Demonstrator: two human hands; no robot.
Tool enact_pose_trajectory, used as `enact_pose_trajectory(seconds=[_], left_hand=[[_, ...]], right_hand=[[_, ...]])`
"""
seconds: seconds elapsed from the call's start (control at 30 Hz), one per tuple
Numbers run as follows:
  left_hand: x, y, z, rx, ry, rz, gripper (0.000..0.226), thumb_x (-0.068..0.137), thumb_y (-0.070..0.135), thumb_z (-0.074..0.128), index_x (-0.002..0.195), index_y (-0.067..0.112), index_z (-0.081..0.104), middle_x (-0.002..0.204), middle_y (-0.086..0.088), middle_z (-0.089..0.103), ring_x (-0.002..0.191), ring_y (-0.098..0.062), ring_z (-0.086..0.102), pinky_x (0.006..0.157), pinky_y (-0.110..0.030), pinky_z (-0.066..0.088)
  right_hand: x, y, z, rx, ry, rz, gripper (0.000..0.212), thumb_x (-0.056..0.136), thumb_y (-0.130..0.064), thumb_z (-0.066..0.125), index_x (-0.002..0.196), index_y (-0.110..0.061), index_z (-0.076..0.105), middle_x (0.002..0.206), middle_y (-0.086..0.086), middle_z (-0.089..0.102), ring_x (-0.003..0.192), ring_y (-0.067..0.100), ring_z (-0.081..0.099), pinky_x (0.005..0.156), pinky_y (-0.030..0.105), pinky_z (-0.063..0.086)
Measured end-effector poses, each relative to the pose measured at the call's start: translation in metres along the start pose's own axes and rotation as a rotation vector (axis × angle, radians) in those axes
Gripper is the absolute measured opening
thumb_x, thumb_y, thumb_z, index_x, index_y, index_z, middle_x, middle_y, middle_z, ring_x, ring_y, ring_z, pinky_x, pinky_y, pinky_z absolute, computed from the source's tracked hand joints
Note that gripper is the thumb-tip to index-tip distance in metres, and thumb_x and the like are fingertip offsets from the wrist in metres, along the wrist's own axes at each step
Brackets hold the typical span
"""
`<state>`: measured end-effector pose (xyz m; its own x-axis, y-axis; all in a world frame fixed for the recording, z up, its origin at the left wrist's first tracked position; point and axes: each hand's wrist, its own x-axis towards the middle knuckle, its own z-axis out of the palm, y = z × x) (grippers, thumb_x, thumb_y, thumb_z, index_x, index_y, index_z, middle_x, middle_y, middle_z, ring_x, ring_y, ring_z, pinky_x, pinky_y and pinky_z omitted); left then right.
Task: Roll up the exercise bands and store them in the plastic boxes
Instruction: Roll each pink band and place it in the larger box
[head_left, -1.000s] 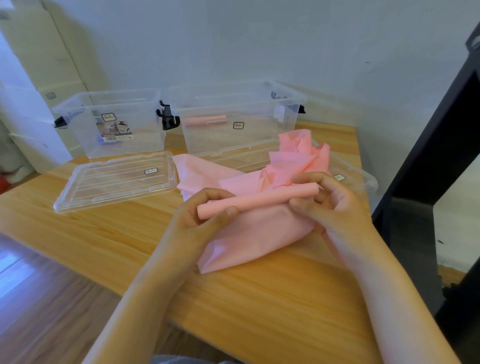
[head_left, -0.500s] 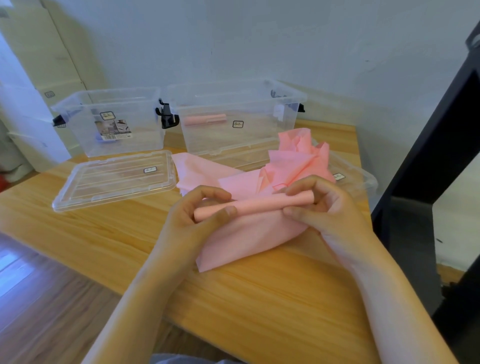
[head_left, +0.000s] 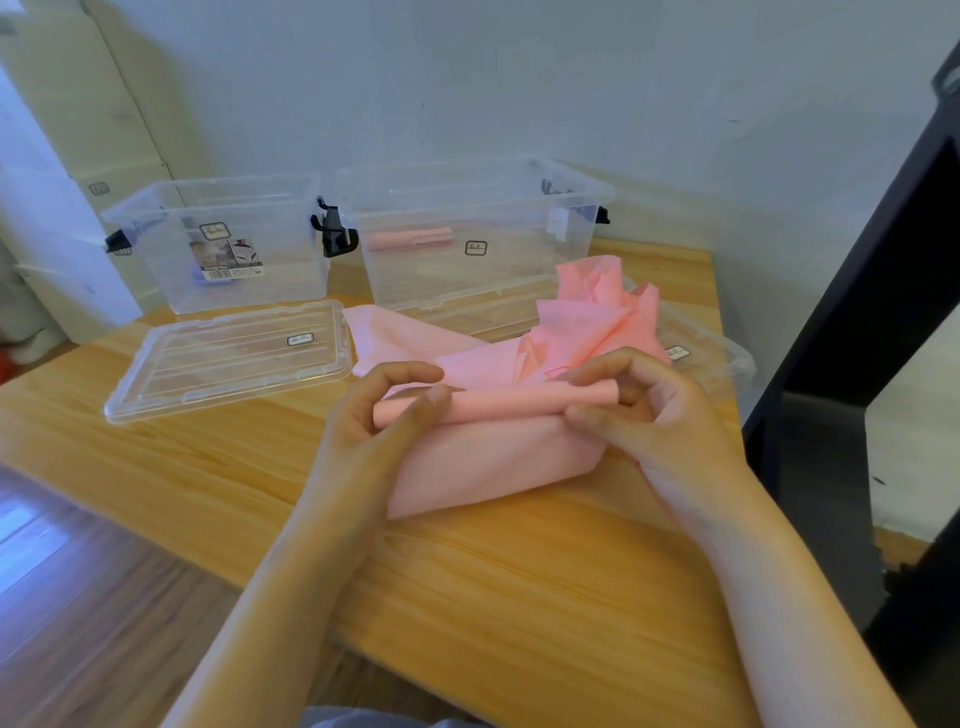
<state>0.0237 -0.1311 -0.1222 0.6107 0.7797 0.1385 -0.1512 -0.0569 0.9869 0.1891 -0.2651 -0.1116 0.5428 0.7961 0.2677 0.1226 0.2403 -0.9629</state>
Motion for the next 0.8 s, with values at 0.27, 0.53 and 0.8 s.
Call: enact_pose_trajectory(seconds=[0.27,0.53,0.8], left_hand=[[-0.0023,0.0008,-0.0003,0.001,-0.020,0.109,0.029,0.069,0.001,0.081,0.089,0.016,0.065,0.096,0.000,0.075,0.093,-0.009,0.068,0.080,-0.022,0.051],[-0.0010,-0.0011,0.0009,0.033,-0.012,0.038,0.015,0.073,0.027,0.072,0.088,0.028,0.069,0.086,0.009,0.068,0.078,-0.009,0.063,0.065,-0.022,0.050],[-0.0009,0.0011,-0.0013,-0.002,-0.012,0.119,0.025,0.067,0.010,0.082,0.085,0.020,0.068,0.096,0.000,0.074,0.091,-0.010,0.068,0.078,-0.023,0.054]], right_hand=[[0.0005,-0.0003,0.0012,0.002,-0.032,0.059,0.026,0.076,0.004,0.068,0.099,-0.008,0.064,0.079,-0.009,0.070,0.076,-0.001,0.062,0.070,0.009,0.046],[0.0013,-0.0006,0.0017,0.003,0.012,0.005,0.019,0.077,0.008,0.067,0.088,-0.006,0.064,0.087,-0.005,0.074,0.084,0.001,0.065,0.073,0.012,0.049],[0.0015,0.0011,0.0003,-0.016,-0.041,0.045,0.024,0.076,0.007,0.068,0.094,-0.008,0.064,0.079,-0.009,0.071,0.077,0.000,0.063,0.071,0.011,0.047]])
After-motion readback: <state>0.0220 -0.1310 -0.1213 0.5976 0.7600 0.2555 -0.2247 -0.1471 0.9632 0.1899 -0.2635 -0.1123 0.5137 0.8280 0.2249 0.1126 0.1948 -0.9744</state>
